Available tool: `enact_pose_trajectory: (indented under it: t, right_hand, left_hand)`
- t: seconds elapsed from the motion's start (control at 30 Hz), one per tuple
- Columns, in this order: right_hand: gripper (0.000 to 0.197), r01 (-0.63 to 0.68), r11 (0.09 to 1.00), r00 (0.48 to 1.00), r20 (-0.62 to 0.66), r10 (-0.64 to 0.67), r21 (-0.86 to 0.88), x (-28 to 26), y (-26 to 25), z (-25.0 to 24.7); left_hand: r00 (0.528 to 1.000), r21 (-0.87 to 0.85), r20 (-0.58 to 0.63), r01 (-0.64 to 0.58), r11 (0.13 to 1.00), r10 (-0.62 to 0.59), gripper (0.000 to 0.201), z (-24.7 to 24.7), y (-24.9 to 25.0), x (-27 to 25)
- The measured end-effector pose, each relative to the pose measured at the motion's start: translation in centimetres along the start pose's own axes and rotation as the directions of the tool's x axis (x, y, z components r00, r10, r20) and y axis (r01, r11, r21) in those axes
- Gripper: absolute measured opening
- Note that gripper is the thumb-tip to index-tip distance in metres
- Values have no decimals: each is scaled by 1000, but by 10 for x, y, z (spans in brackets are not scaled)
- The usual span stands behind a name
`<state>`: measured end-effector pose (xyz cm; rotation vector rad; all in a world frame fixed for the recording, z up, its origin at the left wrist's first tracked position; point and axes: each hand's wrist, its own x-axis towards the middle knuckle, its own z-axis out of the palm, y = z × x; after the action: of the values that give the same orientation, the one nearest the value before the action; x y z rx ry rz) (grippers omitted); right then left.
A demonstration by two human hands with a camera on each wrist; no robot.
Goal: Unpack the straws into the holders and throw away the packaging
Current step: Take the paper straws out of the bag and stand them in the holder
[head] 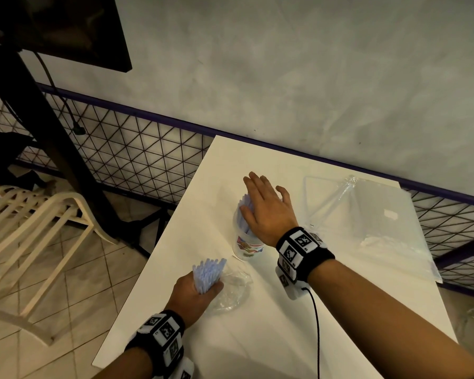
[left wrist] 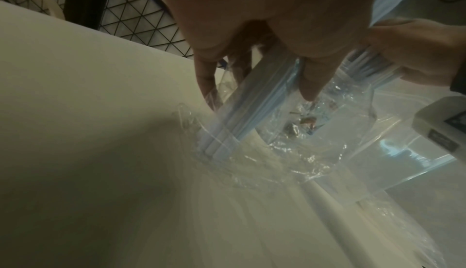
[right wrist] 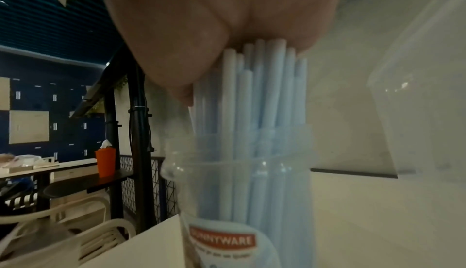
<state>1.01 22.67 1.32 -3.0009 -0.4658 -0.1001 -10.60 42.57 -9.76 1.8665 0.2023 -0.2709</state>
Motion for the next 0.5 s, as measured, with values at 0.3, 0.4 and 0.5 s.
enact_pose_trajectory:
  t: [0.3,0.4,0.5]
  right_hand:
    - [30,110,989,952,-297,-76,100,-1,0,6]
    - [32,82,988,960,-276,-43,132,1,5,5]
    - [41,39,999,993,-115,-36,21,1,6,7]
  left_hand:
    - [1000,-3,-4,-12,1000,12,25,1,-1,0]
    - [1000,-9,-16,-6,1000,6,24,2,-2,0]
    - [1000,-1,-21,-18,1000,18,23,1,-2,0]
